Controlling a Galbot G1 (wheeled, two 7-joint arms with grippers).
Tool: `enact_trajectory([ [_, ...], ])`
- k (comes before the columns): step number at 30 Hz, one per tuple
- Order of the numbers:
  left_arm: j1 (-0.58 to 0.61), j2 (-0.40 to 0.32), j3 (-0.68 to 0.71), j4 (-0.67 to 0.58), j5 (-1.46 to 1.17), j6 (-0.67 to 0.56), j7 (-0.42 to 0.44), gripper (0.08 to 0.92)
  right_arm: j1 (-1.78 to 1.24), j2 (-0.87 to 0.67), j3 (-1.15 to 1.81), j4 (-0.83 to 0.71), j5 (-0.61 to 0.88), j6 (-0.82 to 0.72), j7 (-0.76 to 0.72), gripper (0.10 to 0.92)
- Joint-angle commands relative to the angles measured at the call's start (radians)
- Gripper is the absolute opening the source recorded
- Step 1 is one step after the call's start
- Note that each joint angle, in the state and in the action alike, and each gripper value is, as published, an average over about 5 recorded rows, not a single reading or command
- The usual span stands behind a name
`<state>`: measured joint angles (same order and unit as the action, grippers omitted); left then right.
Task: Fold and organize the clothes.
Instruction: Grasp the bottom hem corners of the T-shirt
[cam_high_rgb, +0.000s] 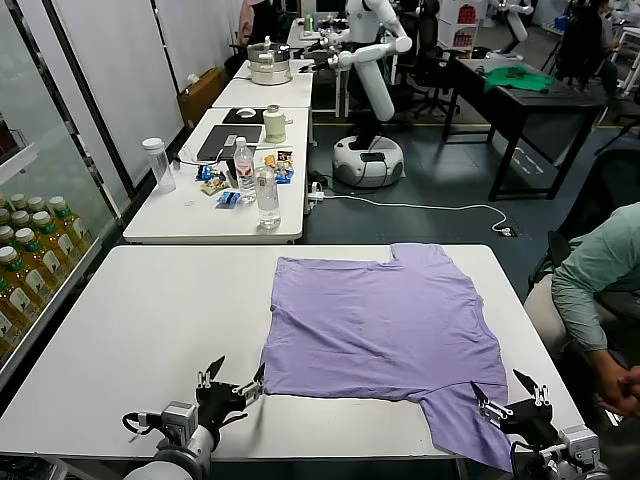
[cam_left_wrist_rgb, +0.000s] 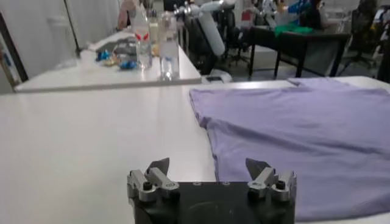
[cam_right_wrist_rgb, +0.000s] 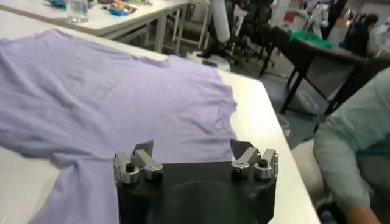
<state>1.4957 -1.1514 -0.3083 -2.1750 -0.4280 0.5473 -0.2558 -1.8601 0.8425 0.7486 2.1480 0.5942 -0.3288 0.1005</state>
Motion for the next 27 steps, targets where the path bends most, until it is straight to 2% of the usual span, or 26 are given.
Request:
enact_trajectory([
  [1, 0.002, -0.022, 0.037, 0.037, -0.035, 0.035, -0.075, 0.823, -0.024, -0.006, -0.001, -0.03, 0.048, -0.015, 0.006, 0.823],
  [11, -0.015, -0.025, 0.027, 0.074, -0.007, 0.035, -0.103, 0.823, -0.027, 0.008, -0.028, -0.043, 0.059, -0.026, 0.01, 0.817],
  [15, -0.011, -0.026, 0.033, 0.078, -0.004, 0.035, -0.097, 0.81, -0.018, 0.006, -0.04, -0.052, 0.086, -0.023, 0.008, 0.741],
  [27, -0.006, -0.048, 0.076, 0.062, 0.021, 0.035, -0.1, 0.472, -0.013, 0.009, -0.04, -0.043, 0.106, 0.003, -0.007, 0.396],
])
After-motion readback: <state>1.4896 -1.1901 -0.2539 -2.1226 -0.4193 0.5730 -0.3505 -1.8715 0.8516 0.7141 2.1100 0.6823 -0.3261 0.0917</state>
